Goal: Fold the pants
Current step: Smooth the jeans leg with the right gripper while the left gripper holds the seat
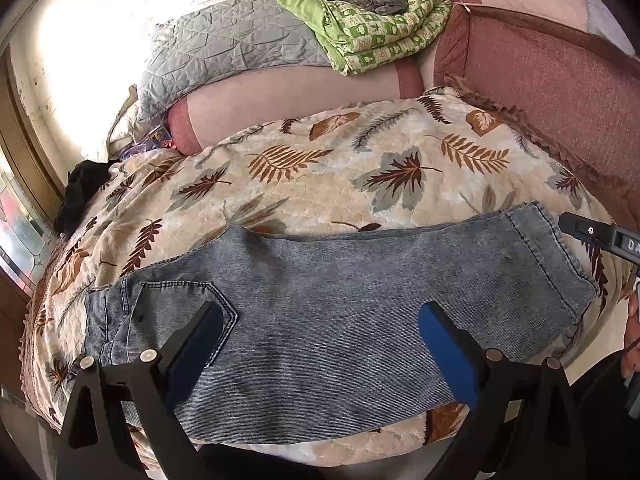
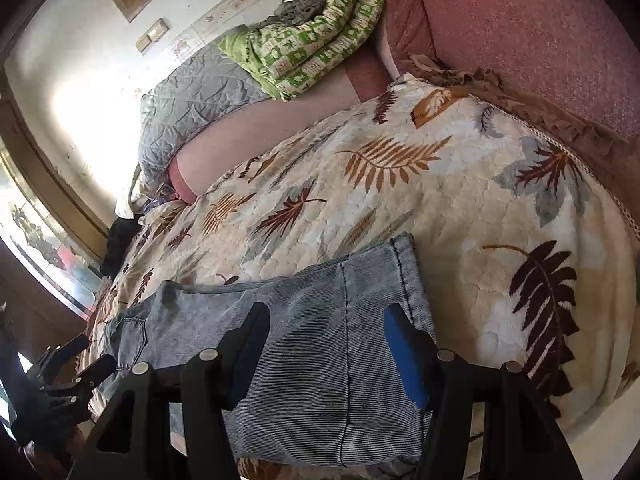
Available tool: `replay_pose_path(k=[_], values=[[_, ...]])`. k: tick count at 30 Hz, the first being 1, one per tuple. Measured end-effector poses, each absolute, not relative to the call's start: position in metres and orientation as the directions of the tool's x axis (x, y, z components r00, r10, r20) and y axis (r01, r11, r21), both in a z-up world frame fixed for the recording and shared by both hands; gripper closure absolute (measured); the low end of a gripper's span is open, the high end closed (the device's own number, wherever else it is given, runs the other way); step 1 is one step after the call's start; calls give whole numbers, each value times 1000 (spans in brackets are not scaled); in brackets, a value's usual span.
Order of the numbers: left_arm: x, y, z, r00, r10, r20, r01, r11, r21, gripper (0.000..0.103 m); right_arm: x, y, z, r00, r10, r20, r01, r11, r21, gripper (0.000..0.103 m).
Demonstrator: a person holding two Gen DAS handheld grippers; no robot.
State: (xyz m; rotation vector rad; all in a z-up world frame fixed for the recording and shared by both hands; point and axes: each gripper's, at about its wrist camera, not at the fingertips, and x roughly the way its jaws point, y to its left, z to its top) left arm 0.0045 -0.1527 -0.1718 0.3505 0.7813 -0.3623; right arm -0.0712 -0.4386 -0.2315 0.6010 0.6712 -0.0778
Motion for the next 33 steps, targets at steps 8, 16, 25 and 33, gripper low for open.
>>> replay_pose_path(k=[8,16,25,33], values=[[3,-144,-180,637,-167,-753,438,882,174,5,-59,-402,-221,792,120,-599,171,898,406,40],[8,-140,-193,584,-158,-796,427,894,137,5,-78,-450,-237,775,63,-629,329,810,485,40],[5,-146,-194,590,-147,-794,434,887,158,5,-92,-473,-243,768,48,-639,381,768,515,40],[11,-139,-193,606,-137,-784,405,901,156,5,-78,-431,-224,804,83,-589,242,858,452,40]])
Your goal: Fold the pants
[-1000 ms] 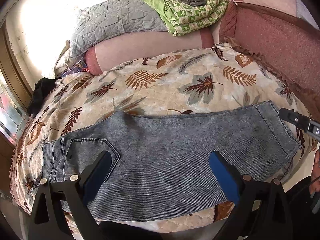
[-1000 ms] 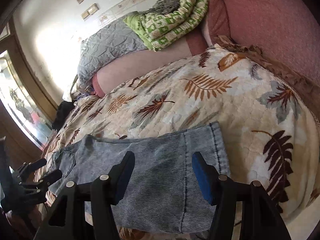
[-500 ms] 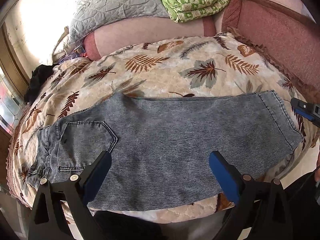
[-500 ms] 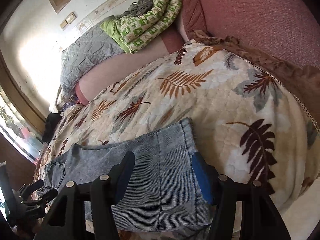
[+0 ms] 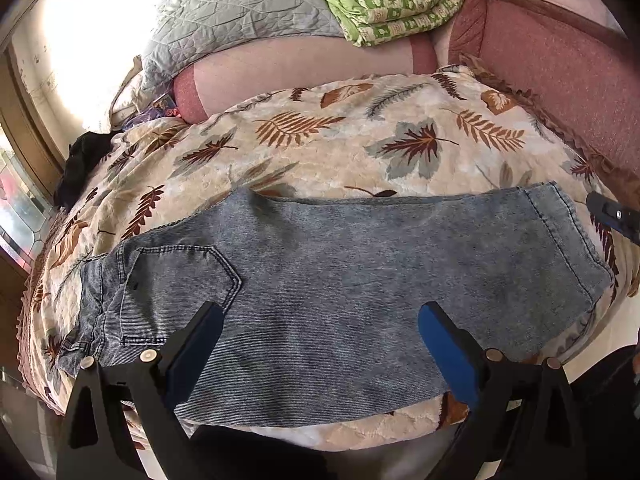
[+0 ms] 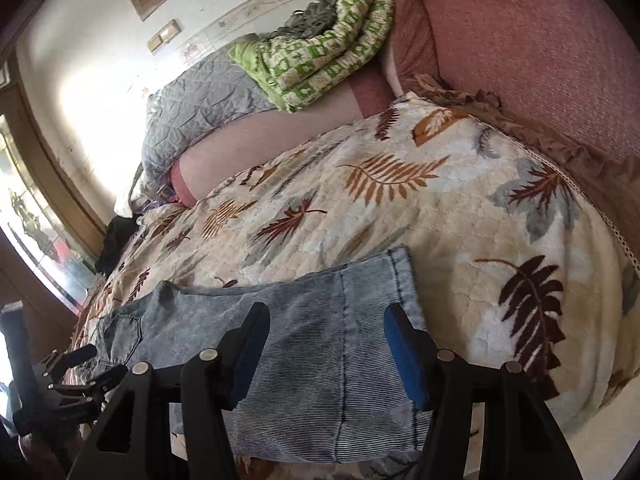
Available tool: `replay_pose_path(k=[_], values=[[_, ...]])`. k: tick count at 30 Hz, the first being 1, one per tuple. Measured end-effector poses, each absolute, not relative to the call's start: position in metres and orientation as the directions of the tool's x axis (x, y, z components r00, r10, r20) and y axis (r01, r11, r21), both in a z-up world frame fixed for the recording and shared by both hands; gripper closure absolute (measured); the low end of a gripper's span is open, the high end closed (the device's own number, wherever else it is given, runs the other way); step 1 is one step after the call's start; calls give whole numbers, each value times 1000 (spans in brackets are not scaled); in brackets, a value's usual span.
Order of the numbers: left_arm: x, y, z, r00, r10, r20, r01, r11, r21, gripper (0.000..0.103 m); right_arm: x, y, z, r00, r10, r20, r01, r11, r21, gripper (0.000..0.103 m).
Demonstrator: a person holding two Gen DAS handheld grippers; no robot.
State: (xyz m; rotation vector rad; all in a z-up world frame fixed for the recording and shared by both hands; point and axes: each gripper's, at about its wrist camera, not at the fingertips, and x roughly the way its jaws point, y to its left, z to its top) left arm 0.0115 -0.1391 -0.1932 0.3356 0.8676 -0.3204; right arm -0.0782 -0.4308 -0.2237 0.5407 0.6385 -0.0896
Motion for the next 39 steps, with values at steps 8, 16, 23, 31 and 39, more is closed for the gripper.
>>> replay_pose_path(k=[8,16,23,31,39], values=[[27,-108,-183,646,-104,-756,319,937,143,5,-50,-372,-219,790,152,-594,103,922,373,40],[34,-83,-177,674,-83,-734,262,956,132,5,-27,-319,-220,757,210,-619,-9,950,312,40],[35,-74,-175,680,-82,-729,244,962,120,5,-18,-288,-223,734,238,-636,-75,959,273,40],[33,-70,-172,692,-74,-718,231,965,123,5,-11,-273,-226,720,236,-653,-97,965,242,40],[30,-72,-171,692,-73,-718,234,964,128,5,-13,-273,-225,722,228,-654,-99,968,229,40]])
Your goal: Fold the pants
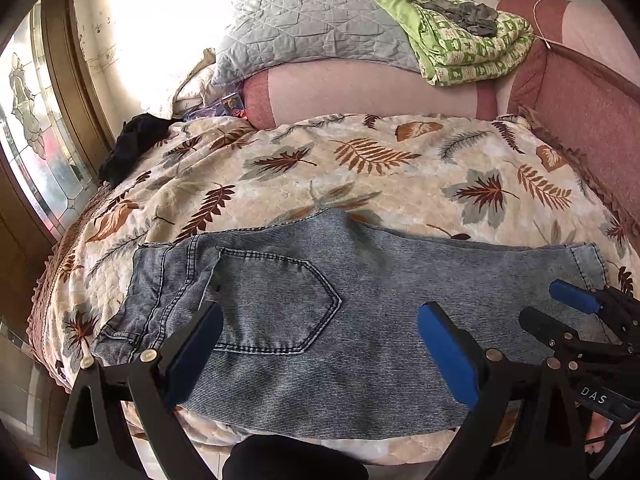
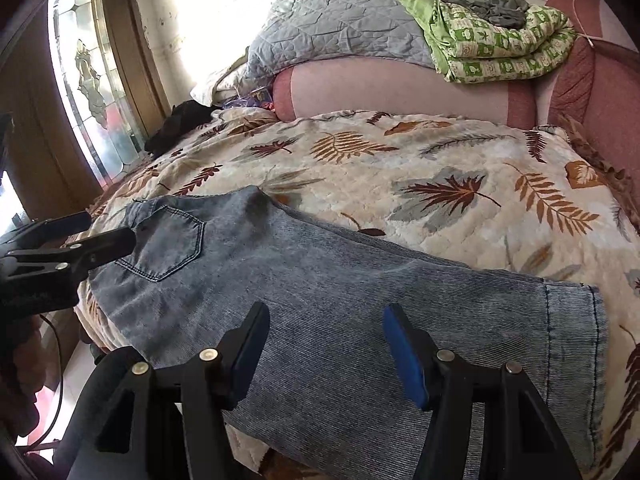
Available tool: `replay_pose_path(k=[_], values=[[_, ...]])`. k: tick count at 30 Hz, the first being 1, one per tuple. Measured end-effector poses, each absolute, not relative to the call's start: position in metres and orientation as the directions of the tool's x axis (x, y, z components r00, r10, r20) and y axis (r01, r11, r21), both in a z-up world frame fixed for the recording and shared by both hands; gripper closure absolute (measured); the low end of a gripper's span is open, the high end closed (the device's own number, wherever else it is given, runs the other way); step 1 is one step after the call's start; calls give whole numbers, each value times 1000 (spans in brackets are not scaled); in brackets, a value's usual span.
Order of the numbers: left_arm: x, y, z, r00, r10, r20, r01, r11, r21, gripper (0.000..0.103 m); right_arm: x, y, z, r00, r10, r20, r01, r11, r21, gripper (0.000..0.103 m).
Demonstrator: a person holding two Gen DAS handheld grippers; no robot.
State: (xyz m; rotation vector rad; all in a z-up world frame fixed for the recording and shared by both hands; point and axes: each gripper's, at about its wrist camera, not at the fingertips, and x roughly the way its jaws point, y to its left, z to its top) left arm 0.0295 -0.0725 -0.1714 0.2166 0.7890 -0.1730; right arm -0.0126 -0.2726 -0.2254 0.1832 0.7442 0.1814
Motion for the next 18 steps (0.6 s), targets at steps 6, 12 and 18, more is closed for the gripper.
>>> replay_pose_path(k=[6,12,18], values=[[27,-78,-171,696,-73,-714,245,959,142,5,-16,-276,-224,726,221,-651,-94,970,224,40],[27,-81,-174,694,-72,-717,249,958,145,5,-17,-281,-225,725,215,-654,-91,971,219,40],[28,-83,-177,690,-71,-720,253,956,148,5,-17,-282,-226,725,212,-656,-89,972,217,40]])
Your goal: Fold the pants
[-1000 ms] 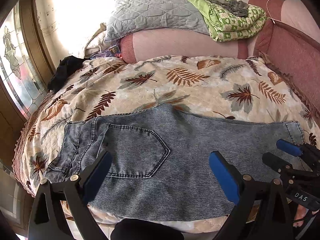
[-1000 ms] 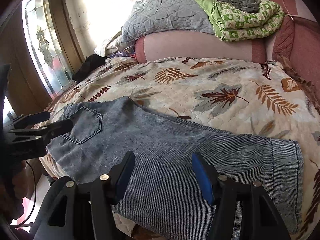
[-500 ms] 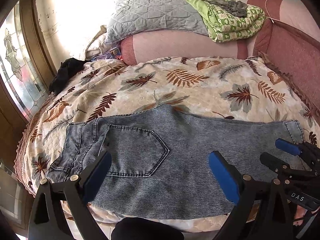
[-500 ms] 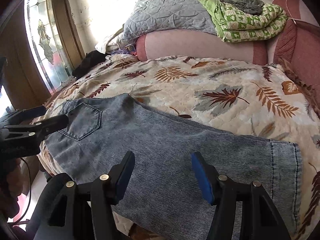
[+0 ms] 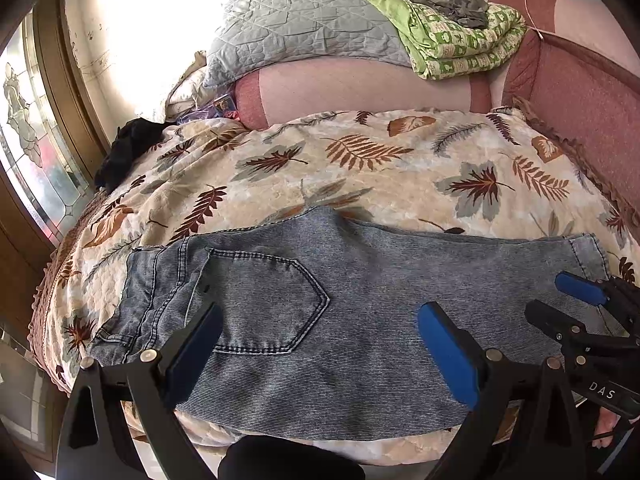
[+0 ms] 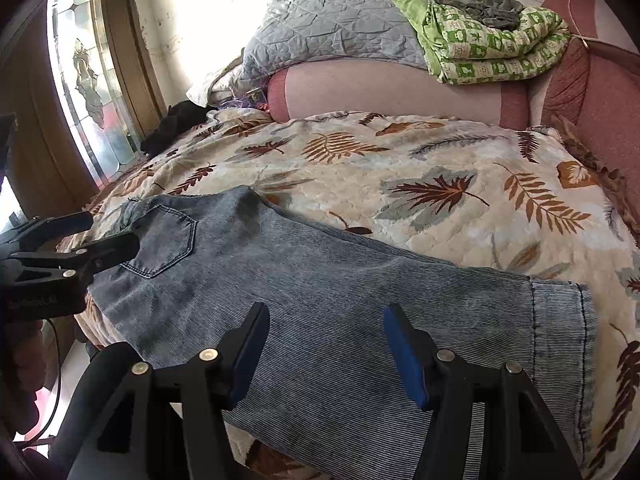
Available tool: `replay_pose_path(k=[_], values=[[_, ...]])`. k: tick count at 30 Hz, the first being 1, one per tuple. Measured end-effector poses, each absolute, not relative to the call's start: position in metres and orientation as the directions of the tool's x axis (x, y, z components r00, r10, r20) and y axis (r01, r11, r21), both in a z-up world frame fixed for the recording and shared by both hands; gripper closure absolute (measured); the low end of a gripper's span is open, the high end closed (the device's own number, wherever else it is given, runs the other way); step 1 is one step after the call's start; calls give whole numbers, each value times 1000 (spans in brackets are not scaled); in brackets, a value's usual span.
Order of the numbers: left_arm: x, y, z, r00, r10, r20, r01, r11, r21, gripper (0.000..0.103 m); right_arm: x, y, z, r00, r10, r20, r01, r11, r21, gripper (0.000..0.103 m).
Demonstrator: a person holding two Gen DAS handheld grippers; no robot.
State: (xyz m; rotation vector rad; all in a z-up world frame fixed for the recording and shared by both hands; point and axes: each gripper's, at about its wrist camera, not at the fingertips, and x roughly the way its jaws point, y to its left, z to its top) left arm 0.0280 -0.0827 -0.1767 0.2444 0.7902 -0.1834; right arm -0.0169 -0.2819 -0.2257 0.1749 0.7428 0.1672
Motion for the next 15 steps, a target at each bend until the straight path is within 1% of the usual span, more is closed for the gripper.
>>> replay_pose_path(k=[15], values=[[26,-87,-178,689,-78,-721,262,954,147,5,-24,-294,-225,733,188,-654,-59,975,214,40]])
